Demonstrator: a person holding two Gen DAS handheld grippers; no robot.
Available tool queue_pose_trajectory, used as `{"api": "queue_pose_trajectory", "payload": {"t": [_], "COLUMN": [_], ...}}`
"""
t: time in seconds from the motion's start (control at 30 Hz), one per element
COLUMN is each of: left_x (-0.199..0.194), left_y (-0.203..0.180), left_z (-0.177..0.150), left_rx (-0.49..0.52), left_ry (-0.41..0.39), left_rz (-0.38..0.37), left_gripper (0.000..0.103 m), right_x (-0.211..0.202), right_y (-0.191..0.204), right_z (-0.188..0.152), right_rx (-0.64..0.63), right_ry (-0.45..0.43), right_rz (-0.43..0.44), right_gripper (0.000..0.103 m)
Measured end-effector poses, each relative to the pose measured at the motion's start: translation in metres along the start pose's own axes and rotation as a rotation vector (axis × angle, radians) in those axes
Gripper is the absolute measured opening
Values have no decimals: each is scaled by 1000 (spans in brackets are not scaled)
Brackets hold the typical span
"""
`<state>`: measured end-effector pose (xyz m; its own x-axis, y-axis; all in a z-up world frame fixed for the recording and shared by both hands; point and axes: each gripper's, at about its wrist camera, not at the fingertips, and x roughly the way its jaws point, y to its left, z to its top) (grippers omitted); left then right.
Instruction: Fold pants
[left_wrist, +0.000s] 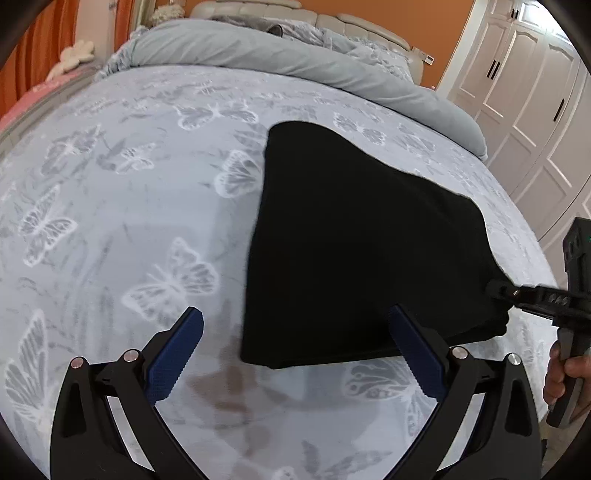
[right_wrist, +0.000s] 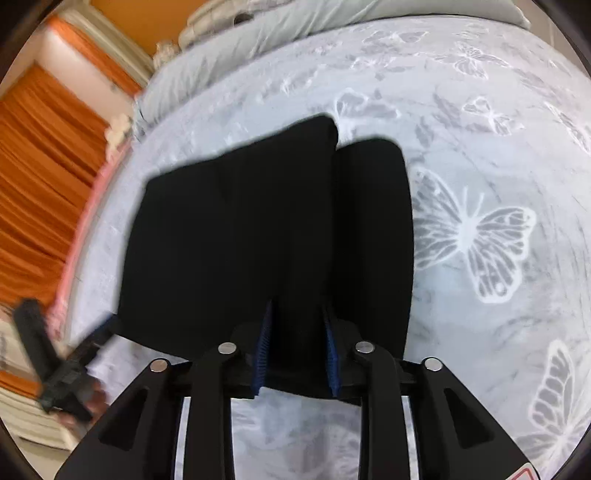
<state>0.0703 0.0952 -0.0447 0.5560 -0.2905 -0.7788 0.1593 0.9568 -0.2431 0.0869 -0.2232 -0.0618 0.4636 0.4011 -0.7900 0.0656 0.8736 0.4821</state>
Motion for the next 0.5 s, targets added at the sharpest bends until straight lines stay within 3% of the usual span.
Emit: {"api": "queue_pose_trajectory", "payload": {"t": [0.03, 0.07, 0.1, 0.17, 0.23, 0.3, 0.33, 0.37, 0.4, 0.43, 0.47, 0.5], "left_x": [2, 5, 11, 25, 45, 50, 52, 54, 51, 48, 43, 37], "left_y": [1, 2, 5, 11, 18, 18, 13, 9, 7, 7, 6, 5], "left_z": [1, 3, 5, 9, 11, 13, 14, 15, 15, 16, 17, 19], "left_rx": [-10, -23, -45, -105, -169, -179, -146, -131, -148, -159, -163, -164], "left_ry": [8, 18, 34, 73, 121, 77, 56, 64, 61, 62, 63, 63], "left_rz": [-21, -37, -50, -94, -142, -135, -122, -130, -123, -129, -131, -135], "left_gripper": [98, 98, 98, 98, 98, 96, 77, 67, 61, 45, 37, 36], "right_x": [-9, -18, -19, -8, 16, 28, 31, 31, 32, 32, 27, 24], "right_y": [0, 1, 0, -3, -4, 6, 10, 11, 12, 11, 11, 9], "right_z": [1, 0, 0, 0, -1, 2, 4, 5, 6, 7, 7, 8], "right_rx": [0, -2, -1, 10, 36, -16, -40, -53, -49, -42, -46, -47], "right_ry": [-36, -91, -104, -57, 15, 13, 6, 1, 7, 11, 14, 10], "right_rz": [2, 2, 5, 48, 90, 22, -1, -6, 6, 16, 24, 27], "right_gripper": [48, 66, 71, 70, 67, 54, 51, 38, 32, 28, 24, 24]}}
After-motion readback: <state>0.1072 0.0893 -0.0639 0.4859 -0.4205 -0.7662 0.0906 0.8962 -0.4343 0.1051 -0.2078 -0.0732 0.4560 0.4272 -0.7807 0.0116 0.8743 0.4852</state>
